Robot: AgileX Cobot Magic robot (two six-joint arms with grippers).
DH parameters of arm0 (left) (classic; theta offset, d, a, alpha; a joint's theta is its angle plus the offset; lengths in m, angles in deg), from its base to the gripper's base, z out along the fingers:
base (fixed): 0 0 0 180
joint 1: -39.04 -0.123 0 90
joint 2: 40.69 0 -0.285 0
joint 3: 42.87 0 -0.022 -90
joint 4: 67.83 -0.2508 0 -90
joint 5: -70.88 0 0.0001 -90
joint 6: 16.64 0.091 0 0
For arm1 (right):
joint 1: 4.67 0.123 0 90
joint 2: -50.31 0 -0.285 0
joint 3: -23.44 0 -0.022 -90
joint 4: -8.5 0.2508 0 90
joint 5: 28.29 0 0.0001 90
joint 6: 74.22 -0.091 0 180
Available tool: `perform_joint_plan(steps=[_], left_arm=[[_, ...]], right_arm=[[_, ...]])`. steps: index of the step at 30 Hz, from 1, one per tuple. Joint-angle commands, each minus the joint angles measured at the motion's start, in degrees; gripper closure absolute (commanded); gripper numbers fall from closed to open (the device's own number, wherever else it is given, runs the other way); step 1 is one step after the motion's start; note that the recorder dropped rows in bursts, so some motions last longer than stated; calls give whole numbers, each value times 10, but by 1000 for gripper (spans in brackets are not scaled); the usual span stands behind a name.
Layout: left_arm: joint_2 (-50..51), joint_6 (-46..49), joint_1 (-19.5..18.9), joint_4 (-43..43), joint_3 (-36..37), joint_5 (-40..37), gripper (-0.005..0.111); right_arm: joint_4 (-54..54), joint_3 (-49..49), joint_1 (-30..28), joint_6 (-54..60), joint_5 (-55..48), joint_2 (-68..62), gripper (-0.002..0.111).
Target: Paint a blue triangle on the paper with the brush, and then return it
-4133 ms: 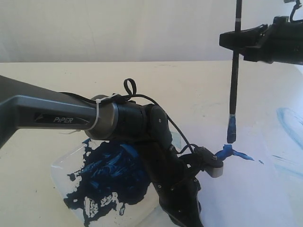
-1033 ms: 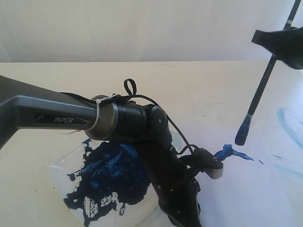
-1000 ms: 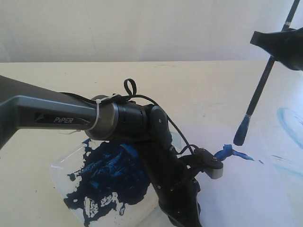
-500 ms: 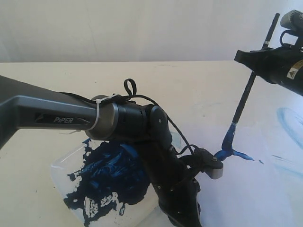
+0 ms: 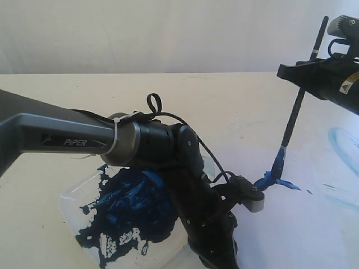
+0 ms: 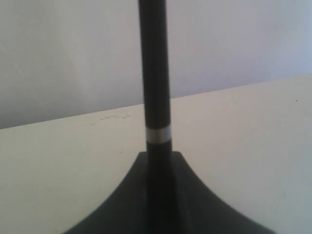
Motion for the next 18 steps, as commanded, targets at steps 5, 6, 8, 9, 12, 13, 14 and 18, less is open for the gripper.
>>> perform_joint_plan(steps=[5,6,8,9,12,13,14,18], left_arm=[[6,1,3,-6,4,-16,107],[6,1,3,-6,4,-17,107],[6,1,3,-6,4,-17,107],[6,1,3,-6,4,-17,107],[6,0,3,-6,4,-17,107],[6,0,3,-6,4,-17,107],[6,0,3,-6,4,-17,107],[6,0,3,-6,4,-17,107]], right_arm=[[4,3,-2,14,-25,0,108],[4,3,-2,16,-25,0,108],[4,3,-2,25,-25,0,108],[4,3,-2,27,-25,0,108],[4,3,-2,26,-31,0,108],[4,3,-2,26,-35,0,108],[4,3,-2,28,-39,0,108],[4,3,-2,33,-51,0,108]])
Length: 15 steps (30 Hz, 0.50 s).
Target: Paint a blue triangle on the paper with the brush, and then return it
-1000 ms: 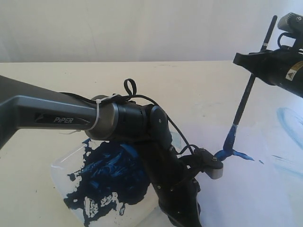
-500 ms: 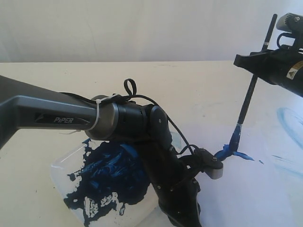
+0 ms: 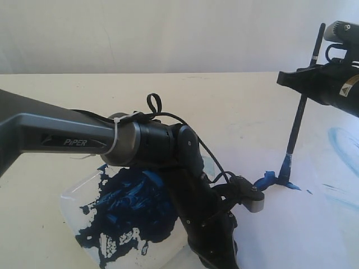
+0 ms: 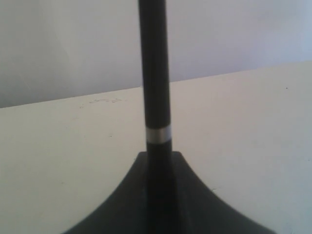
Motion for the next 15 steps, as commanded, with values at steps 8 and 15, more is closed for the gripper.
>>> perform_joint_plan(steps=[8,15], left_arm=[[6,0,3,-6,4,-16,107],[6,0,3,-6,4,-16,107]], right_arm=[[3,3,-2,22,-18,0,108],[5,3,-2,33,-36,0,108]])
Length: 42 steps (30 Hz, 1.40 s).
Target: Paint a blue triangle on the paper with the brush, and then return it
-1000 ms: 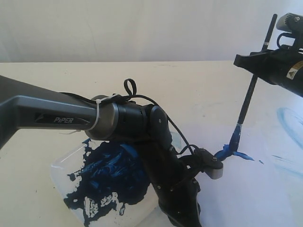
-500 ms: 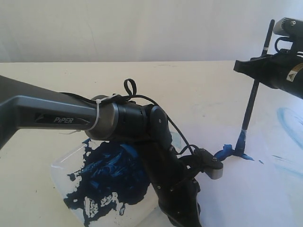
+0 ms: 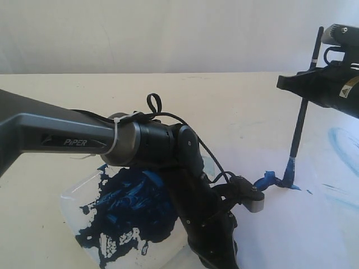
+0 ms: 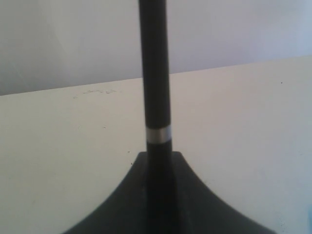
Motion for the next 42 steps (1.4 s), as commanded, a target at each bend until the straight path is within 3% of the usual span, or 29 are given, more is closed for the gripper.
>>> perform_joint_plan(steps=[1,11,16,25,31,42], left_arm=[[6,0,3,-6,4,-16,107],[6,0,3,-3,4,-16,107],[6,0,3,-2,4,-16,107],[6,0,3,-1,4,-16,107],[6,0,3,-1,4,-16,107],[6,0,3,5,4,-16,107]], right_arm=[[1,3,-2,11,-22,0,108],[7,3,-2,15,-30,3,108],[92,3,-2,93,-34,3,108],[119,3,-2,134,-35,16,108],[230,3,-2,247,-63,20,108],[253,3,-2,284,-79,33,108]])
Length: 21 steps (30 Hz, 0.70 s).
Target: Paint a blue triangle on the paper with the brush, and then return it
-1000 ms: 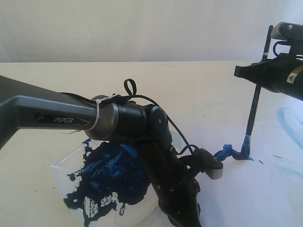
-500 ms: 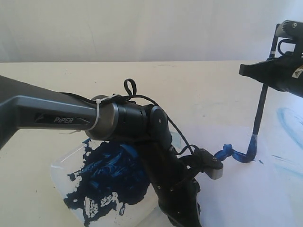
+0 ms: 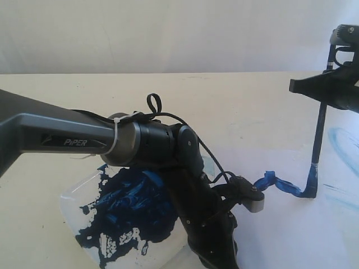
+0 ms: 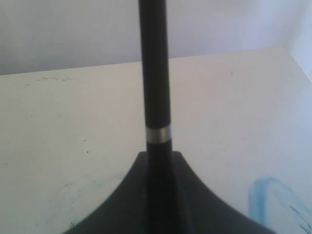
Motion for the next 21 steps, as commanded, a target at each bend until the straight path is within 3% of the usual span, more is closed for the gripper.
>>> perform_joint_plan(steps=[1,21], left_arm=[[6,0,3,4,4,-14,107],[6,1,3,5,4,-14,107]], right_arm=[[3,1,-2,7,-9,6,108],[3,1,-2,17,-16,8,108]])
